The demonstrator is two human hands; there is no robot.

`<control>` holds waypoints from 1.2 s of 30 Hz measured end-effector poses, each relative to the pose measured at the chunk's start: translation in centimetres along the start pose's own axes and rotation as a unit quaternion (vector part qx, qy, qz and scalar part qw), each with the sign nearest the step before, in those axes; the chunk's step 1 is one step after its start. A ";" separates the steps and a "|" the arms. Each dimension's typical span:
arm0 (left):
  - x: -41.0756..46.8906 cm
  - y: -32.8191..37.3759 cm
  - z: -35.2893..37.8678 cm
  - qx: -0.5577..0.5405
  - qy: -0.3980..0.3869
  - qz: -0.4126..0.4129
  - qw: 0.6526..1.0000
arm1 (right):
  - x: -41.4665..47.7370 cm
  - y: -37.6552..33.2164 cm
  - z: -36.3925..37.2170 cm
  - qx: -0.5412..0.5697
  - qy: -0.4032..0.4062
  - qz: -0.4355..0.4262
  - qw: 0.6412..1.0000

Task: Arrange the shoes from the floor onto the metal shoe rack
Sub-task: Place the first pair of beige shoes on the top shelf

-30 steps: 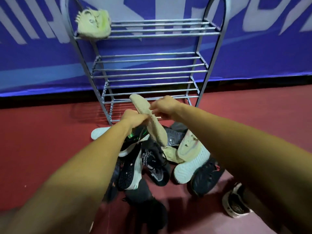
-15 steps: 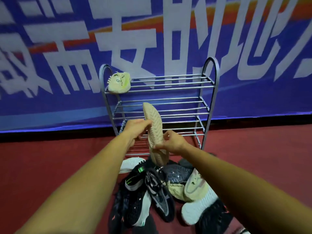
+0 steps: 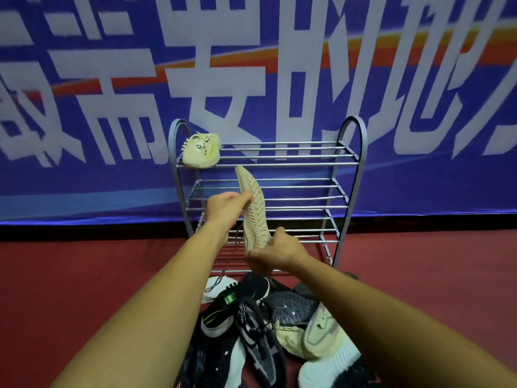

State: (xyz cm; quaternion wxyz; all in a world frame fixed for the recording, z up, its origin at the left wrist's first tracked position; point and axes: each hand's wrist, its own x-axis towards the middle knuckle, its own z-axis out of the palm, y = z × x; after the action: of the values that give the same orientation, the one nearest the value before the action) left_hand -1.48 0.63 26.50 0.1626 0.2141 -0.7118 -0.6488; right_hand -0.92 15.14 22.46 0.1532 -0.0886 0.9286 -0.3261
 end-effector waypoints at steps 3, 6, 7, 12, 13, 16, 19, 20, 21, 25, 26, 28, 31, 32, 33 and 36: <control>0.9 -0.8 1.0 -0.038 0.018 -0.009 0.999 | 0.9 0.5 -0.1 0.044 -0.002 -0.009 0.999; 1.4 0.2 2.5 -0.090 0.022 -0.021 0.995 | 0.9 0.5 -1.1 0.087 0.035 -0.015 0.996; 1.4 0.8 3.0 -0.098 0.019 -0.019 0.995 | 1.0 0.5 -1.5 0.095 0.048 -0.022 0.994; 2.2 2.8 3.5 -0.084 -0.002 0.024 0.996 | 1.0 0.4 -2.8 0.179 0.081 -0.045 0.979; 2.5 3.2 3.1 -0.065 -0.013 0.042 0.997 | 1.2 0.3 -2.9 0.216 0.075 -0.048 0.972; 3.2 4.1 1.7 -0.012 -0.076 0.068 0.995 | 2.2 -0.6 -3.1 0.353 0.022 -0.048 0.934; 3.8 2.9 0.9 -0.038 -0.112 0.045 0.992 | 4.0 -1.6 -2.7 0.418 -0.032 -0.037 0.907; 4.1 2.5 0.7 -0.045 -0.095 0.056 0.993 | 4.8 -1.9 -2.4 0.437 -0.037 -0.030 0.898; 4.7 2.2 0.2 -0.040 -0.067 0.081 0.994 | 5.4 -2.3 -2.1 0.455 -0.041 -0.022 0.889; 6.8 2.6 -2.5 0.015 0.018 0.133 0.991 | 8.0 -4.0 -1.8 0.535 -0.067 -0.027 0.842; 7.3 2.4 -2.8 0.012 0.025 0.103 0.994 | 8.8 -4.6 -2.0 0.555 -0.071 -0.031 0.828; 8.1 1.4 -2.3 -0.010 0.012 -0.004 1.000 | 10.3 -6.0 -2.5 0.568 -0.070 -0.044 0.819; 8.6 0.2 -0.9 -0.157 -0.061 -0.101 0.981 | 11.8 -7.3 -2.6 0.556 -0.059 -0.077 0.826; 9.0 0.0 -0.6 -0.199 -0.075 -0.104 0.972 | 12.3 -7.5 -2.6 0.555 -0.055 -0.086 0.826; 9.4 -0.2 -0.5 -0.221 -0.081 -0.101 0.967 | 12.8 -7.5 -2.5 0.557 -0.052 -0.093 0.824; 10.6 -1.7 -0.1 -0.228 -0.109 -0.079 0.964 | 14.5 -6.9 -2.7 0.539 -0.011 -0.109 0.835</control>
State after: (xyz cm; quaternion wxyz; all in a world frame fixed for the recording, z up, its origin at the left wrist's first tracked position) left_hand -10.40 -5.02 24.36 0.0766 0.1549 -0.5392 -0.8243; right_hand -15.00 7.55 25.55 0.1503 -0.0959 0.5883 -0.7887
